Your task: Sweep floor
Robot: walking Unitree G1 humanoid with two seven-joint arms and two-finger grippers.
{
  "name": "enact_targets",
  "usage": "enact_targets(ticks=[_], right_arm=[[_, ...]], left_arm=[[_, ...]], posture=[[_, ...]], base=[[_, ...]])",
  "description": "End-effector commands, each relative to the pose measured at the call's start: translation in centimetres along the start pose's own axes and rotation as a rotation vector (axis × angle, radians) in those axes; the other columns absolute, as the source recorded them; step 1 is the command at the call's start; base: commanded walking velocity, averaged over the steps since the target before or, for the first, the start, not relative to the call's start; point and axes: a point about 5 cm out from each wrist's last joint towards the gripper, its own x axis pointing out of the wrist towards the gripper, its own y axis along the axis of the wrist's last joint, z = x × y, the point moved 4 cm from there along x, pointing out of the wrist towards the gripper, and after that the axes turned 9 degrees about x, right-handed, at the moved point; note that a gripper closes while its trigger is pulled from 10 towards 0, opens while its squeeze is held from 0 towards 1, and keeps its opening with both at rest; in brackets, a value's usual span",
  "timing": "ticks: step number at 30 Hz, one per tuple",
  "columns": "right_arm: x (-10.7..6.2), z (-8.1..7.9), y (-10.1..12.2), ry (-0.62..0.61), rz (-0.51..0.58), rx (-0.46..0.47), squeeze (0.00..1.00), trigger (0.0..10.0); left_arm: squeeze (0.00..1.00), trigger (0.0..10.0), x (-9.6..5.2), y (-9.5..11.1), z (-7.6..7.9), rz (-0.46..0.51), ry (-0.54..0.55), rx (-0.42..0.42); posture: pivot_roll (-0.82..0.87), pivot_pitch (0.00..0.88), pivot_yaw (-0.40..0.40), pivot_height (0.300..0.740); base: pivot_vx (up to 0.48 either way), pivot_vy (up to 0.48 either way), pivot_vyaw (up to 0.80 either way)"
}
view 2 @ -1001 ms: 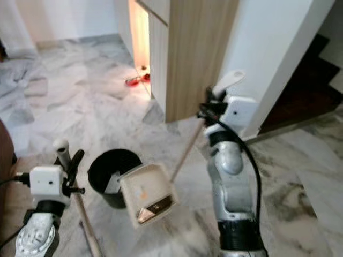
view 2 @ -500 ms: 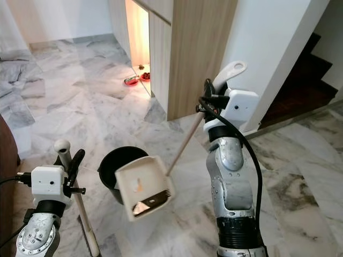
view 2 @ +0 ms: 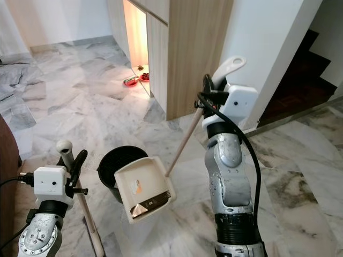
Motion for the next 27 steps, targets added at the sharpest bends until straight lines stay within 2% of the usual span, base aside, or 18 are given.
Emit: enact_targets(ticks=[1, 18, 21, 27], right_arm=[[0.6, -1.15, 3.31, 0.036, 0.129, 0.028, 0.0, 10.0], [0.97, -1.49, 3.66, 0.046, 0.135, 0.059, 0.0, 10.0], [0.98, -1.53, 3.65, 0.05, 0.133, 0.06, 0.0, 10.0], [1.02, -1.45, 3.58, 0.043, 0.131, 0.097, 0.0, 10.0]], left_arm=[[0.0, 10.0, 0.21, 1.09, -0.27, 0.044, 0.006, 0.046], [0.0, 10.0, 0.15, 0.99, -0.16, 0.038, 0.003, 0.053], [0.0, 10.0, 0.16, 0.99, -0.13, 0.038, 0.003, 0.053], [0.0, 10.0, 0.15, 0.96, -0.09, 0.038, 0.002, 0.051]], posture=[[0.04, 0.042, -0.014, 0.74], [0.04, 0.043, -0.017, 0.74], [0.04, 0.042, -0.018, 0.74], [0.04, 0.035, -0.019, 0.74]], base=[[0.0, 0.0, 0.0], [0.257, 0.0, 0.0], [0.309, 0.0, 0.48], [0.309, 0.0, 0.0]])
